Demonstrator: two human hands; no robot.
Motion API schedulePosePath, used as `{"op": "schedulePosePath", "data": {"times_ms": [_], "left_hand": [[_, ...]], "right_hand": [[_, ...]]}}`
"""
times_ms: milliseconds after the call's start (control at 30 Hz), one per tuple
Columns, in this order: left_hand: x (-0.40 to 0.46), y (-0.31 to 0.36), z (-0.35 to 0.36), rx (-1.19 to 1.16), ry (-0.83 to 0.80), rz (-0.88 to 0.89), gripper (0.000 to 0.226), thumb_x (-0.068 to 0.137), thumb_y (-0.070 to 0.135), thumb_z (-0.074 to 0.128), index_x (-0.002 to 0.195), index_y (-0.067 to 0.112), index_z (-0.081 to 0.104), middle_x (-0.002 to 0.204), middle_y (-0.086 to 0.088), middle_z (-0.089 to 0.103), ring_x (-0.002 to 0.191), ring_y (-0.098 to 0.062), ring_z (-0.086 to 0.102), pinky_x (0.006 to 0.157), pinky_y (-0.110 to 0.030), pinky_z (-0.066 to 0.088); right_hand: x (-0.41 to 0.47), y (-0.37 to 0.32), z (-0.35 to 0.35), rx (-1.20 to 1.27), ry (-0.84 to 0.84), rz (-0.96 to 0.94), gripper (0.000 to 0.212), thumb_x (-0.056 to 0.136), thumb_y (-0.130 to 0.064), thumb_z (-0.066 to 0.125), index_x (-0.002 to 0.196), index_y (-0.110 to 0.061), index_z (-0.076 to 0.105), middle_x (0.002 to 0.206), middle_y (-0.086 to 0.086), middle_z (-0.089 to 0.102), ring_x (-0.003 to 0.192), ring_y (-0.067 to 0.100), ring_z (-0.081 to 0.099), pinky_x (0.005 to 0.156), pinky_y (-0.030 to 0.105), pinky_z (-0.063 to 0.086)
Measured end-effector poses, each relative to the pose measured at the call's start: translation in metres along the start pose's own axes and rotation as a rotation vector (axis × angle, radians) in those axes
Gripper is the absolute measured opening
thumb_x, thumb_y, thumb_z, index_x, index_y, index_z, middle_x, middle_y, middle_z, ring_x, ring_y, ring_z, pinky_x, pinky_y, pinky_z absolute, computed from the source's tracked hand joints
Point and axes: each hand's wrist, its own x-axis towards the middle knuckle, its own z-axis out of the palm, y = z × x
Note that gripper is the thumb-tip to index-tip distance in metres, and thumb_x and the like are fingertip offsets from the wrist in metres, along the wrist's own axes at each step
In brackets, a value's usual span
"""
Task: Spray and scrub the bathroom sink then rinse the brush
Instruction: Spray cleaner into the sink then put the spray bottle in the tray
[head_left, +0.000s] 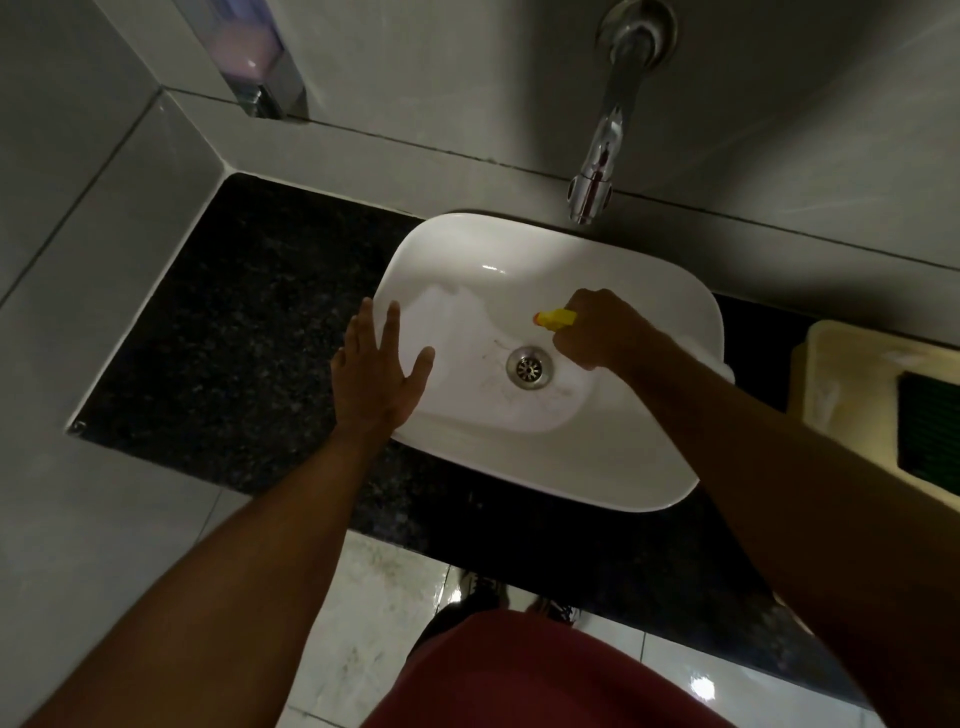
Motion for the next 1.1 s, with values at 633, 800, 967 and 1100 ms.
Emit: {"op": "schedulePosePath", "data": {"times_ms": [633, 800, 967, 1100], "left_hand": [[0.001, 0.000, -0.001, 0.007, 0.000, 0.001, 0.082, 0.088, 0.072, 0.022, 0.158, 0.030, 0.009, 0.167, -0.008, 0.005, 0.151, -0.035, 0.016, 0.115, -0.058, 0.027], [0.000, 0.000, 0.000, 0.008, 0.007, 0.012, 0.081, 0.089, 0.071, 0.025, 0.157, 0.030, 0.009, 0.167, -0.010, 0.007, 0.150, -0.037, 0.018, 0.114, -0.059, 0.028], [0.002, 0.000, 0.001, 0.016, -0.010, 0.006, 0.078, 0.093, 0.069, 0.029, 0.158, 0.032, 0.004, 0.167, -0.009, 0.004, 0.151, -0.037, 0.016, 0.115, -0.058, 0.026], [0.000, 0.001, -0.001, 0.018, -0.022, 0.001, 0.077, 0.094, 0.069, 0.027, 0.158, 0.032, 0.002, 0.167, -0.008, 0.003, 0.151, -0.036, 0.014, 0.116, -0.058, 0.024]], "right_hand": [[-0.016, -0.004, -0.012, -0.072, 0.051, 0.053, 0.031, 0.088, -0.034, 0.056, 0.072, -0.009, 0.048, 0.067, 0.006, 0.053, 0.061, 0.020, 0.055, 0.067, 0.032, 0.049], [-0.035, 0.016, -0.016, -0.104, 0.016, 0.111, 0.029, 0.082, -0.039, 0.052, 0.081, -0.010, 0.057, 0.070, 0.006, 0.055, 0.061, 0.023, 0.057, 0.067, 0.032, 0.052], [-0.042, 0.006, -0.011, 0.128, -0.103, 0.122, 0.011, 0.088, -0.015, 0.054, 0.091, -0.004, 0.054, 0.065, 0.008, 0.058, 0.052, 0.021, 0.057, 0.052, 0.029, 0.051], [-0.045, -0.001, -0.006, 0.214, 0.004, 0.062, 0.017, 0.088, -0.018, 0.053, 0.098, -0.005, 0.057, 0.074, 0.007, 0.058, 0.056, 0.019, 0.058, 0.053, 0.030, 0.054]]}}
